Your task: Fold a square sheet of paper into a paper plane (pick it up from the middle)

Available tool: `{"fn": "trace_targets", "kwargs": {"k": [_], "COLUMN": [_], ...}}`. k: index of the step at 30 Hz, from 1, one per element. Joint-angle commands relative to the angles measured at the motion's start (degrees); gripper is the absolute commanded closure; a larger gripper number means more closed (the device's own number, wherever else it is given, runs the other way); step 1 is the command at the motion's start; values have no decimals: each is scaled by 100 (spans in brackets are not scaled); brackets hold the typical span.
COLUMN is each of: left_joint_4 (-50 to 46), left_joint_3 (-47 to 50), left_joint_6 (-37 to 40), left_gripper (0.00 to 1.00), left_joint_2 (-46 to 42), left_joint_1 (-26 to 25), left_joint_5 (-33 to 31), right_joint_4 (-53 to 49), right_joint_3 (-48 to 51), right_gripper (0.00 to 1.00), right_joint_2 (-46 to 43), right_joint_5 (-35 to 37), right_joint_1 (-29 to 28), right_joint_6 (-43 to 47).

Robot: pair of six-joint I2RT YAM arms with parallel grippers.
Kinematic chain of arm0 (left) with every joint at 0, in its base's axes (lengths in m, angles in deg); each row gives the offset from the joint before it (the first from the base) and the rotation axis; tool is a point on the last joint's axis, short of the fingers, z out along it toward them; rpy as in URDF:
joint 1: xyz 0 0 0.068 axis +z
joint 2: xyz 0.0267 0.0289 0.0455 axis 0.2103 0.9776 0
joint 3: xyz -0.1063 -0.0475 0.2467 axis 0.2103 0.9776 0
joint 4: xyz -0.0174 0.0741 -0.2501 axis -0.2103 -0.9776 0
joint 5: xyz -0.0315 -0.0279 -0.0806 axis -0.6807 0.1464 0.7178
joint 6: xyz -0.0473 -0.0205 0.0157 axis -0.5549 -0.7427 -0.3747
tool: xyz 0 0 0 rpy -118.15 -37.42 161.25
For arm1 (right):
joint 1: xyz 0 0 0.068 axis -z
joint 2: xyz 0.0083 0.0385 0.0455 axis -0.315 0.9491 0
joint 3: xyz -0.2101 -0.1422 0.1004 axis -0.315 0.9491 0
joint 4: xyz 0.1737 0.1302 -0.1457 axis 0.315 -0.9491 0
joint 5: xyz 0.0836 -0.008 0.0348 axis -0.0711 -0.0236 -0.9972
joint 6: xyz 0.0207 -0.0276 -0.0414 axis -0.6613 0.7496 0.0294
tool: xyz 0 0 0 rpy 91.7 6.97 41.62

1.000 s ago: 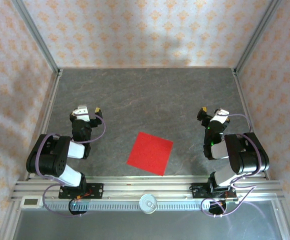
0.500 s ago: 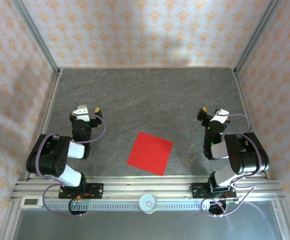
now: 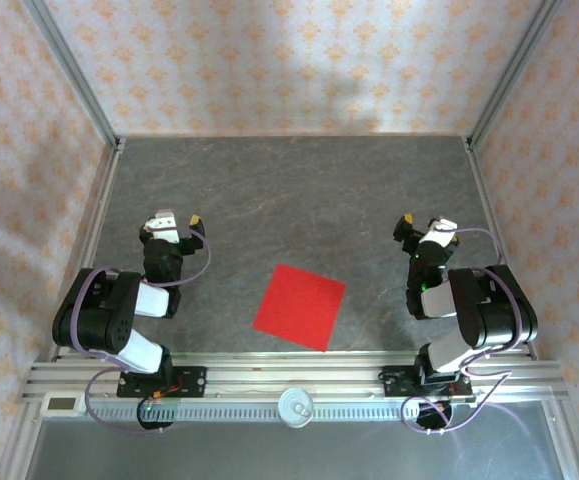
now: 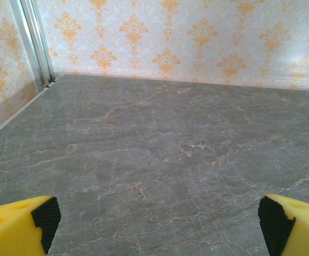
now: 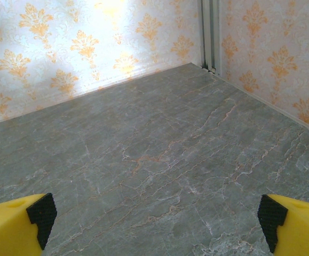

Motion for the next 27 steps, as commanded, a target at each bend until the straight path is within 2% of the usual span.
{"fn": "trace_targets", "kwargs": {"k": [1, 4, 7, 11, 14, 16, 18, 21, 27], "left_joint_4": [129, 274, -606, -1744, -2427, -2883, -3313, -4201, -5565], "left_joint_3": [73, 260, 172, 18, -44, -87, -117, -287, -619], "left_joint_6": [99, 33, -123, -325, -615, -827, -1207, -1754, -2611], "left_gripper": [1, 1, 1, 1, 1, 1, 1, 1, 1], "left_joint_2": [-197, -459, -1189, -2037, -2721, -3150, -3611, -4294, -5227], "left_joint_1": [24, 23, 23, 17, 19, 24, 20, 16, 22], "left_joint_5": [96, -62, -244, -318, -348, -344, -392, -400, 178], "right_joint_4": [118, 80, -232, -2018, -3395, -4241, -4933, -5281, -5963], "right_joint_3": [-28, 30, 82, -307, -731, -1016, -1204, -1240, -1451], "right_gripper": [0, 0, 0, 0, 0, 0, 0, 0, 3], "right_joint_2": [-152, -320, -788, -1726, -2294, -2628, -2970, -3449, -3690], "right_joint_5": [-99, -97, 83, 212, 428, 299, -270, -1329, -3066], "right_joint_1": [23, 23, 23, 21, 23, 23, 28, 32, 23], "right_joint_6": [75, 78, -9, -435, -1061, -1494, -1742, -1996, -2989]}}
